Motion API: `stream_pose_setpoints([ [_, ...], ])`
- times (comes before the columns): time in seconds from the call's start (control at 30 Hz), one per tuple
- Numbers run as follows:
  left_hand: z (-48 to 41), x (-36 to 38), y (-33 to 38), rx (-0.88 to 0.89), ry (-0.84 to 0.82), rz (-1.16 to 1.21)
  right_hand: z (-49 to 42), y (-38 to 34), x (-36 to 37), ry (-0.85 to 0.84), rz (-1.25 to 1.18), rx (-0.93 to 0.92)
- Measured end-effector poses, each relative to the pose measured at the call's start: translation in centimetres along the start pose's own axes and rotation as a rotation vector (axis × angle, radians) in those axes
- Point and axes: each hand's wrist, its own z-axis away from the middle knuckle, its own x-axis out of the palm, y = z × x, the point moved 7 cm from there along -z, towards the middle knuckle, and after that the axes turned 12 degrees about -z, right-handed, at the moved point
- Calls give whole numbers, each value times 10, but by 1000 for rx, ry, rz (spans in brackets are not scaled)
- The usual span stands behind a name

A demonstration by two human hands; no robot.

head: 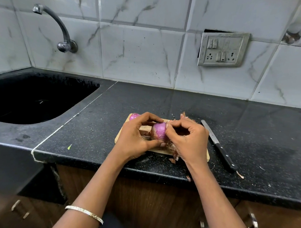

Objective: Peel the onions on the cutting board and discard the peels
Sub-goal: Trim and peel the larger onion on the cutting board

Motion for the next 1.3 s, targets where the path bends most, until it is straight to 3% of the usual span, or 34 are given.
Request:
stream_pose_setpoints([
  [0.23,0,-2,-1,9,24,-29,0,2,-2,11,30,26],
  [0.47,-1,-4,-3,24,90,-65,2,-1,6,-84,-25,55],
  [1.3,0,-5,1,50,84,-147,1,6,2,-21,24,34],
])
